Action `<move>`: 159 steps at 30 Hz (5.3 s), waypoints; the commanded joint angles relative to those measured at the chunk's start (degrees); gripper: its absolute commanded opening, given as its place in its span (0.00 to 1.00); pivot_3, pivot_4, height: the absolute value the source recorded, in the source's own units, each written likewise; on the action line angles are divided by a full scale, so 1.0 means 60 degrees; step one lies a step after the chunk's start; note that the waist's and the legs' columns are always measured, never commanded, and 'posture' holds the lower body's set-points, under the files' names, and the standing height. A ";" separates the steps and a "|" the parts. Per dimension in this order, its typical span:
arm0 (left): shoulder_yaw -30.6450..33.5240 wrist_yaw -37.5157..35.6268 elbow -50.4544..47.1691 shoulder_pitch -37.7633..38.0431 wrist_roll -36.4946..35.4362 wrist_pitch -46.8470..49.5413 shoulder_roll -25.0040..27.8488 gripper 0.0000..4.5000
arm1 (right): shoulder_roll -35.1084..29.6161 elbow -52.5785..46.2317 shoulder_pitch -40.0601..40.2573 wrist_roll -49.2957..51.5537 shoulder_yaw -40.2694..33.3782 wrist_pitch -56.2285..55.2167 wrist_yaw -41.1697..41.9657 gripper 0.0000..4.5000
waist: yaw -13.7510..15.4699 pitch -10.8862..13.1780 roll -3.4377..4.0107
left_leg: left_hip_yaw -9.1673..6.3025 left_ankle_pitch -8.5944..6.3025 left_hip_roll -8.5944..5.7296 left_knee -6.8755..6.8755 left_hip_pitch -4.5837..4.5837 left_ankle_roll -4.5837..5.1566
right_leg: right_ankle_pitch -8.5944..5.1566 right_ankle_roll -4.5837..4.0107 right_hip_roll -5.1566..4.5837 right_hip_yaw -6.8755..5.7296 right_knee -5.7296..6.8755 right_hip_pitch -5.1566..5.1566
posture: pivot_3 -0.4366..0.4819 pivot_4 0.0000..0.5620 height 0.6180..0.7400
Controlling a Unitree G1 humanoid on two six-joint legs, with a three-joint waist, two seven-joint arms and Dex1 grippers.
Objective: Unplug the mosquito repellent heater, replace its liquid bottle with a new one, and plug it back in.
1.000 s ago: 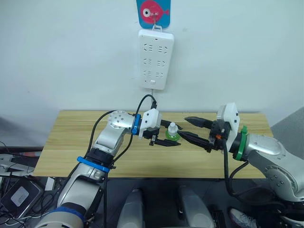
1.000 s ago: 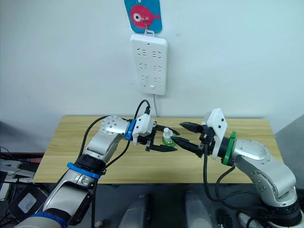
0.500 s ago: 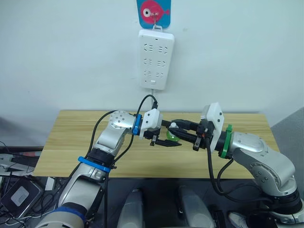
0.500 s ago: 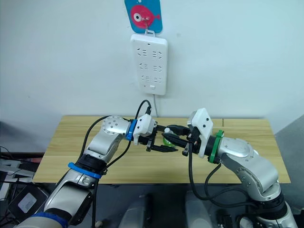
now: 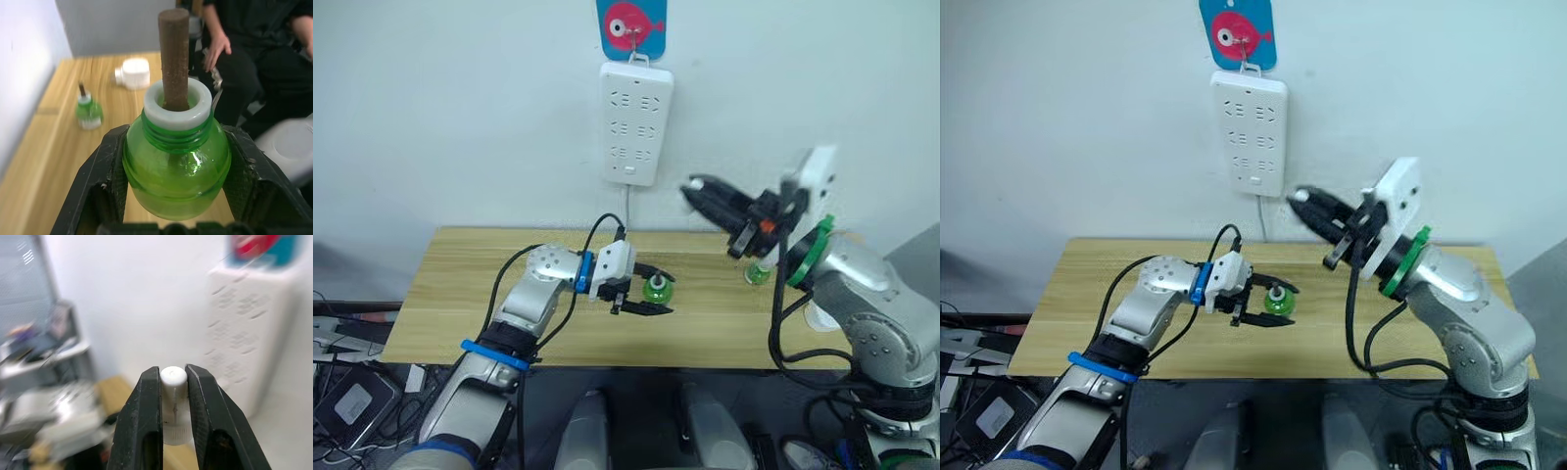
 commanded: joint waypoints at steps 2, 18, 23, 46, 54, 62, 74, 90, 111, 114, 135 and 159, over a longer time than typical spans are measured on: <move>0.0272 0.0264 -0.0346 0.0102 0.0005 -0.0176 0.0132 0.50 | -0.0095 0.1014 0.1194 -0.1717 0.0452 -0.1019 -0.0415 0.08 | 0.0089 -0.0014 -0.0019 | 0.0002 -0.0001 -0.0018 0.0000 -0.0001 0.0002 | 0.0000 0.0000 -0.0008 -0.0004 -0.0002 0.0007 | 0.41 0.41 1.00; 0.0467 0.1103 -0.0737 0.0048 -0.0085 0.0214 0.0234 0.50 | 0.1508 1.0215 0.0898 -0.6266 0.1177 -0.8191 -0.1584 0.08 | 0.0078 0.0019 -0.0017 | 0.0038 -0.0002 -0.0007 -0.0004 0.0006 0.0004 | -0.0014 -0.0019 0.0003 0.0024 0.0001 -0.0001 | 0.47 0.54 1.00; 0.0540 0.1089 -0.0996 0.0125 -0.0144 0.0425 0.0328 0.50 | 0.1751 1.1445 0.0659 -0.6530 0.1050 -0.9014 -0.1912 0.08 | 0.0079 0.0055 -0.0012 | 0.0035 -0.0002 0.0006 -0.0008 0.0008 0.0004 | -0.0015 -0.0020 0.0015 0.0019 0.0002 0.0000 | 0.48 0.59 1.00; 0.0464 0.0987 -0.0866 -0.0092 -0.0129 0.0610 0.0175 0.50 | 0.1970 1.0779 0.0537 -0.6273 0.0890 -0.9053 -0.0841 0.92 | 0.0068 0.0284 0.0023 | 0.0040 -0.0002 0.0008 -0.0013 0.0009 0.0004 | -0.0017 -0.0022 0.0015 0.0029 -0.0006 -0.0001 | 0.44 0.60 1.00; 0.0505 0.0766 0.0029 -0.0442 -0.0069 -0.0010 0.0116 0.50 | -0.0372 0.2821 0.2328 -0.2787 0.1361 -0.3266 0.2215 0.85 | 0.0067 0.0304 0.0046 | 0.0003 -0.0003 0.0005 -0.0019 -0.0001 0.0004 | -0.0023 -0.0012 0.0012 0.0025 -0.0019 0.0001 | 0.40 0.54 1.00; 0.0448 0.0266 0.0699 -0.1017 -0.0166 -0.0560 -0.0266 0.50 | -0.1220 0.0454 0.1593 -0.0231 0.1427 0.0002 0.2193 0.62 | -0.0040 0.0288 0.0029 | 0.0001 -0.0002 0.0006 -0.0017 -0.0006 0.0004 | -0.0024 -0.0011 0.0012 0.0014 -0.0039 0.0006 | 0.36 0.47 1.00; 0.0561 0.0064 0.0468 -0.1430 -0.0523 0.0088 -0.0678 0.50 | -0.0231 0.1121 0.0860 -0.1401 0.2405 -0.0398 0.1770 0.62 | -0.0034 0.0272 0.0010 | 0.0006 -0.0002 -0.0011 -0.0018 -0.0028 0.0003 | -0.0024 -0.0010 -0.0002 0.0003 -0.0067 0.0002 | 0.36 0.42 1.00; 0.0691 0.0269 0.0126 -0.1380 -0.0747 0.0661 -0.0715 0.50 | -0.0130 0.1544 0.1217 -0.2353 0.2582 -0.1223 0.1996 0.20 | -0.0032 0.0264 0.0006 | 0.0006 -0.0001 -0.0010 -0.0017 -0.0028 0.0002 | -0.0024 -0.0010 -0.0001 -0.0001 -0.0065 0.0001 | 0.37 0.41 1.00; 0.1359 0.5424 -0.2642 0.0448 -0.0267 0.0414 -0.3226 1.00 | 0.3212 0.2097 0.0883 0.7985 -0.3115 0.0667 -0.6909 0.19 | -0.0051 0.0259 0.0006 | 0.0023 -0.0002 -0.0007 -0.0012 -0.0023 0.0003 | -0.0022 -0.0012 -0.0009 0.0012 -0.0031 0.0000 | 0.36 0.44 1.00; 0.1101 0.5995 -0.2804 0.0675 -0.0110 0.0482 -0.3633 1.00 | 0.2957 0.2027 0.0985 0.8613 -0.2839 0.0389 -0.7342 0.19 | -0.0049 0.0259 0.0006 | 0.0027 -0.0002 -0.0010 -0.0011 -0.0020 0.0004 | -0.0022 -0.0012 -0.0005 0.0015 -0.0025 0.0000 | 0.37 0.44 1.00; 0.0745 0.6925 -0.1726 0.0180 0.0137 -0.0287 -0.4446 0.81 | 0.1773 0.1432 0.1008 1.0338 -0.1174 -0.1355 -0.8197 0.19 | -0.0048 0.0258 0.0004 | 0.0030 -0.0002 -0.0028 -0.0010 -0.0022 0.0004 | -0.0024 -0.0010 0.0001 0.0018 -0.0029 0.0000 | 0.35 0.44 1.00; 0.1264 0.6454 -0.1294 -0.0459 -0.0249 0.0100 -0.3730 0.51 | -0.4061 0.1223 0.3206 1.1678 -0.1839 0.1033 -0.6718 0.99 | -0.0005 0.0259 0.0003 | 0.0020 -0.0005 -0.0037 -0.0005 -0.0060 0.0009 | -0.0025 -0.0006 -0.0003 0.0015 -0.0073 0.0001 | 0.34 0.50 1.00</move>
